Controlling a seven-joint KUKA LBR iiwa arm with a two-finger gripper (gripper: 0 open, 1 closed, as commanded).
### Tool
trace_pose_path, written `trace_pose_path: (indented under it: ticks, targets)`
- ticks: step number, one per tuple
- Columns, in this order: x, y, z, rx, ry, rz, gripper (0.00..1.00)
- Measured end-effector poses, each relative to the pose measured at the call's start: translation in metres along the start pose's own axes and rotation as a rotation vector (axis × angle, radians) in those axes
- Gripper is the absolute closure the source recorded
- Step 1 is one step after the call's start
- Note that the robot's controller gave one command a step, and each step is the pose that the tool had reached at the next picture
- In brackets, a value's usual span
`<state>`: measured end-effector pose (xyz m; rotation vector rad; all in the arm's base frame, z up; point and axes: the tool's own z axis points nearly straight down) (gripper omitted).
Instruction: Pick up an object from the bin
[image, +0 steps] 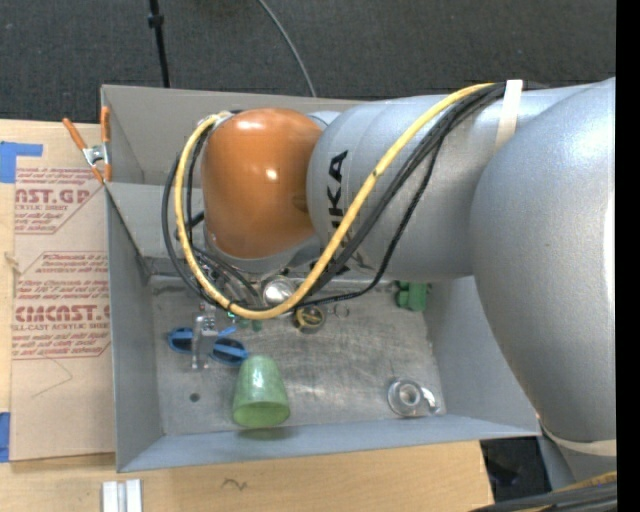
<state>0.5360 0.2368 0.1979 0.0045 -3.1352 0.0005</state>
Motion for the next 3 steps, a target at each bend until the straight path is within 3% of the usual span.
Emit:
trace_pose_path:
  ticks: [1, 2, 3]
  targets:
    - [-0.034, -0.009, 0.13, -0.003, -0.01, 0.059, 0.0]
    - [-0.034, -0.008, 0.125, -0.004, -0.008, 0.058, 1.0]
    - [-0.03, -0.008, -0.034, 0.0, -0.014, -0.576, 1.0]
